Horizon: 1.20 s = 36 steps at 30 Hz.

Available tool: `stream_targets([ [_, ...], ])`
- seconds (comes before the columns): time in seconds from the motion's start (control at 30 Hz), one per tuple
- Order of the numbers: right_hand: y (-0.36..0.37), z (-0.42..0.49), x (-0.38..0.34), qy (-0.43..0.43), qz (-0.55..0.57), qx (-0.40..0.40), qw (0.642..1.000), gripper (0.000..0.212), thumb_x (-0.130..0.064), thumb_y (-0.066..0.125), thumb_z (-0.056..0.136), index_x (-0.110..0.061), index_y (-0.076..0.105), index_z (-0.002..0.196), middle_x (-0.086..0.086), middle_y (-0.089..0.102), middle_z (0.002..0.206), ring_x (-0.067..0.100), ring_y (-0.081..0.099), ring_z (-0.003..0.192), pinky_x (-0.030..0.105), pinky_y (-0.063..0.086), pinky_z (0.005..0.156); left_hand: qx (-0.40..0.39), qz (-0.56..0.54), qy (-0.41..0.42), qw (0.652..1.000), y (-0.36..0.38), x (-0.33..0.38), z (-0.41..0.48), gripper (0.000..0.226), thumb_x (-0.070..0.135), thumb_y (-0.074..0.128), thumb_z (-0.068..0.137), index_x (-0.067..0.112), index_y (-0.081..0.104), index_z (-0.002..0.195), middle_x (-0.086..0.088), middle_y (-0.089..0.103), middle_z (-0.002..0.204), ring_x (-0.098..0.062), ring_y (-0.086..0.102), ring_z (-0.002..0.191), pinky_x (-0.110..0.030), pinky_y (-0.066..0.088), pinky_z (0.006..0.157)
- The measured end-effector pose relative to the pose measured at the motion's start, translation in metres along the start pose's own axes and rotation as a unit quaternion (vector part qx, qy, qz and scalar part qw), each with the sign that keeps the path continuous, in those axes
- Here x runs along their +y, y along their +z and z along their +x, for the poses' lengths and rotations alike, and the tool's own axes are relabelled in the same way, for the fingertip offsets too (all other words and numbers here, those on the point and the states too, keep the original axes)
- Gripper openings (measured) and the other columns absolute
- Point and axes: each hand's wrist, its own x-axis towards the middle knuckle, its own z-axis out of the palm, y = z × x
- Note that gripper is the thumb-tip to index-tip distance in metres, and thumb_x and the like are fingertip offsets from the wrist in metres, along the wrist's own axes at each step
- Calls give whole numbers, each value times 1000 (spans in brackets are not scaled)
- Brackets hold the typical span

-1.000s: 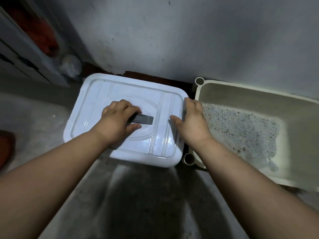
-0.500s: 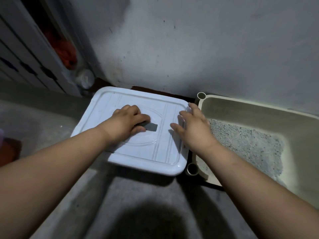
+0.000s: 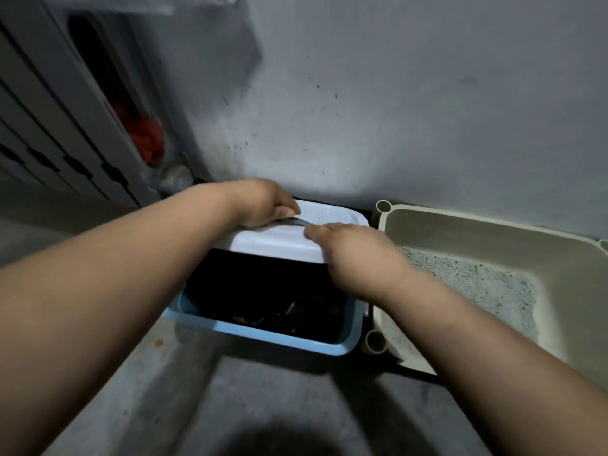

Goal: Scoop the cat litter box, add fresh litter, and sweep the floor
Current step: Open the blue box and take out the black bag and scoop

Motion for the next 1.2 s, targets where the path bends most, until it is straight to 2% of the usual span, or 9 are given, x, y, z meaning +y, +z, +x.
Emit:
stream_targets([
  [0.13, -16, 19, 21, 53, -13, 44, 998, 34, -10, 44, 85, -22, 51, 116, 10, 63, 107, 33, 61, 97, 34, 43, 71, 8, -68, -16, 997, -34, 6, -14, 54, 64, 34, 86, 34, 55, 126, 5, 58, 130, -19, 53, 117, -31, 38, 104],
  [0.2, -18, 34, 35, 76, 23, 55, 995, 26, -9, 46, 84, -21, 56, 104, 12, 63, 97, 33, 59, 88, 33, 44, 69, -15, -74, -14, 997, -43, 4, -25, 59, 69, 44, 76, 38, 55, 125, 7, 60, 123, -17, 54, 112, -31, 39, 101],
  [0.3, -17, 56, 57, 100, 109, 59, 987, 15, -10, 55, 84, -18, 63, 94, 9, 64, 88, 32, 60, 84, 35, 52, 71, 63, -31, -10, 997, -36, -13, -23, 42, 40, 67, 82, 35, 56, 122, 4, 63, 114, -21, 57, 104, -31, 43, 93],
  [0.4, -17, 72, 74, 96, 173, 40, 979, 18, -14, 65, 84, -22, 69, 100, 4, 69, 97, 23, 61, 94, 28, 48, 78, 210, 23, -62, 976, -18, -34, -7, 41, 16, 51, 91, 42, 51, 123, 1, 54, 122, -28, 50, 116, -41, 41, 96],
  [0.5, -15, 85, 79, 83, 180, 22, 980, 25, -13, 67, 85, -20, 70, 108, 2, 69, 105, 19, 60, 100, 20, 36, 73, 204, 19, -96, 974, -1, -46, 5, 56, 5, 47, 87, 43, 46, 128, -4, 48, 126, -33, 44, 119, -49, 41, 97],
  [0.63, -3, 105, 82, 115, 105, 23, 987, 25, -10, 61, 86, -20, 68, 108, 6, 66, 111, 27, 57, 107, 27, 45, 86, 196, 23, -130, 972, 9, -53, 20, 64, 0, 44, 85, 43, 44, 133, -5, 44, 132, -34, 40, 123, -54, 38, 101],
  [0.83, 14, 108, 76, 171, -35, 43, 984, 38, -10, 43, 90, -27, 62, 117, 10, 59, 124, 32, 49, 118, 36, 38, 95, 210, 30, -139, 967, 23, -60, 43, 58, 5, 41, 90, 45, 46, 131, 1, 46, 135, -29, 39, 125, -49, 34, 105],
  [1.03, 25, 100, 70, 202, -31, 71, 976, 45, -1, 41, 86, -18, 55, 125, 11, 55, 128, 32, 46, 120, 36, 37, 96, 253, -33, -92, 963, 35, -58, 41, 62, 8, 52, 85, 29, 37, 142, -6, 35, 144, -28, 28, 136, -51, 16, 113],
  [1.2, 36, 81, 48, 181, 18, 190, 965, 51, -4, 53, 79, -15, 54, 128, 10, 51, 128, 32, 44, 118, 37, 32, 94, 381, -129, -36, 915, 58, -52, 3, 54, 10, 64, 78, 14, 53, 131, -13, 46, 130, -30, 45, 121, -32, 30, 107],
])
